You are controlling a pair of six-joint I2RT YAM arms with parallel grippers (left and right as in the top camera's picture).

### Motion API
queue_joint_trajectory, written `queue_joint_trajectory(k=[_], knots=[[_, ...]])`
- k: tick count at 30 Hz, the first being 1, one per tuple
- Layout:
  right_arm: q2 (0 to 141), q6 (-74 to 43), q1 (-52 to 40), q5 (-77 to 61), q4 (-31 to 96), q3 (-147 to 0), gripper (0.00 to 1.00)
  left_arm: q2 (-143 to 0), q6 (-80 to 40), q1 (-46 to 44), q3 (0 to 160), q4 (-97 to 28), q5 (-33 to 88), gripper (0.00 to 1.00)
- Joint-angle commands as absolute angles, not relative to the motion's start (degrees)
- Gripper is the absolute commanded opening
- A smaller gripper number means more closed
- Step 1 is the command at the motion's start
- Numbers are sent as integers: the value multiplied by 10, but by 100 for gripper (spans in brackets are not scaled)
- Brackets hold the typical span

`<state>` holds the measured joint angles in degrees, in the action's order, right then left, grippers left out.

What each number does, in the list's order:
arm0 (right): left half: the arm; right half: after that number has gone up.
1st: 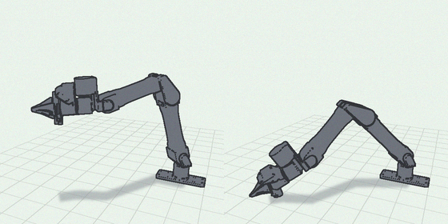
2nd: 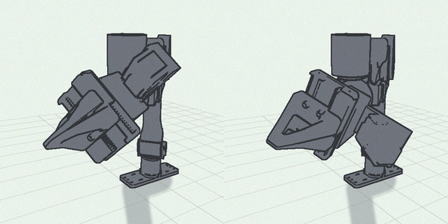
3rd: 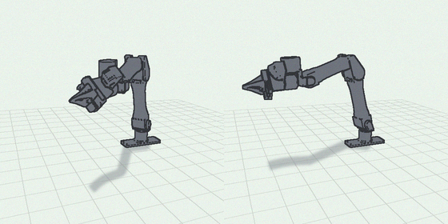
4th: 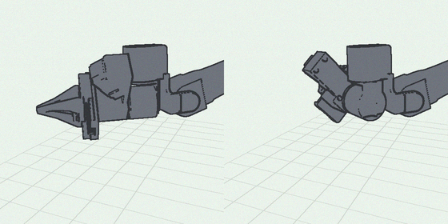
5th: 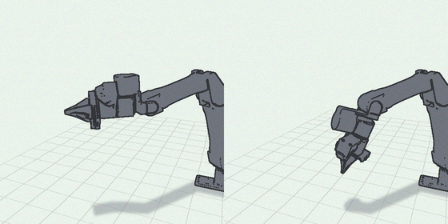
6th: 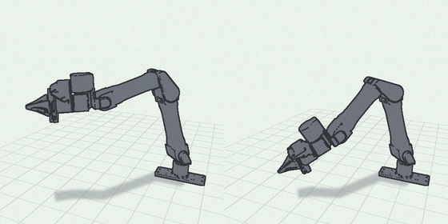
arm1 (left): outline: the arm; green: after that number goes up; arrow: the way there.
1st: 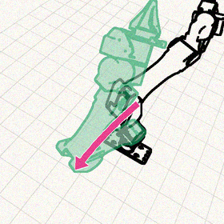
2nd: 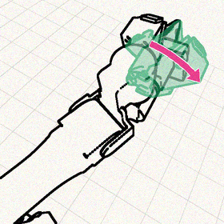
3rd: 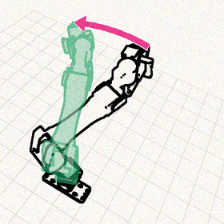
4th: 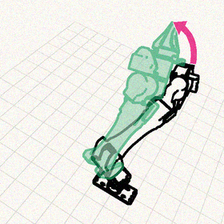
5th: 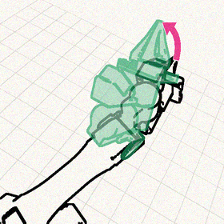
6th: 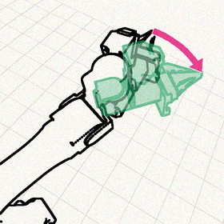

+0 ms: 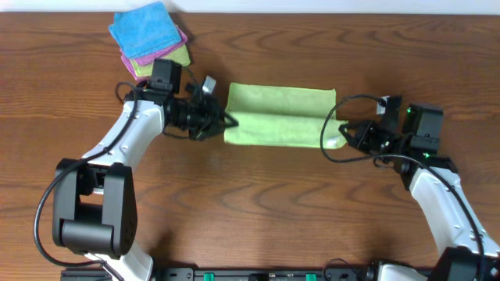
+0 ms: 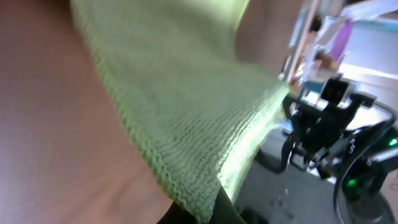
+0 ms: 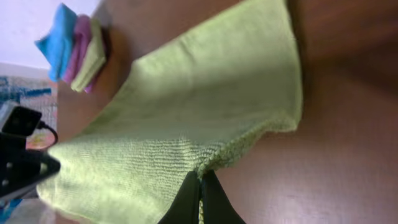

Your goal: Fold the cloth

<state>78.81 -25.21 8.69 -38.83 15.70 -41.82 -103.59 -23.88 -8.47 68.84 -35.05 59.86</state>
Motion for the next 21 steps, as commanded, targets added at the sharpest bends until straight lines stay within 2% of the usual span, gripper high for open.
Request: queue_joint_trajectory(k=[1,7,16,21], knots=[[787,-225,86,-373,189,-424,1,-1009,-132,-69,693,-423,555,6],[762,-177,86,-334,281,-424,1,-992,-61,-64,693,-535,485,6],[745,-156,85,-312,348,-424,1,-992,-23,-65,679,-582,449,6],[745,-152,83,-313,358,-424,1,-992,-23,-72,652,-575,481,6]])
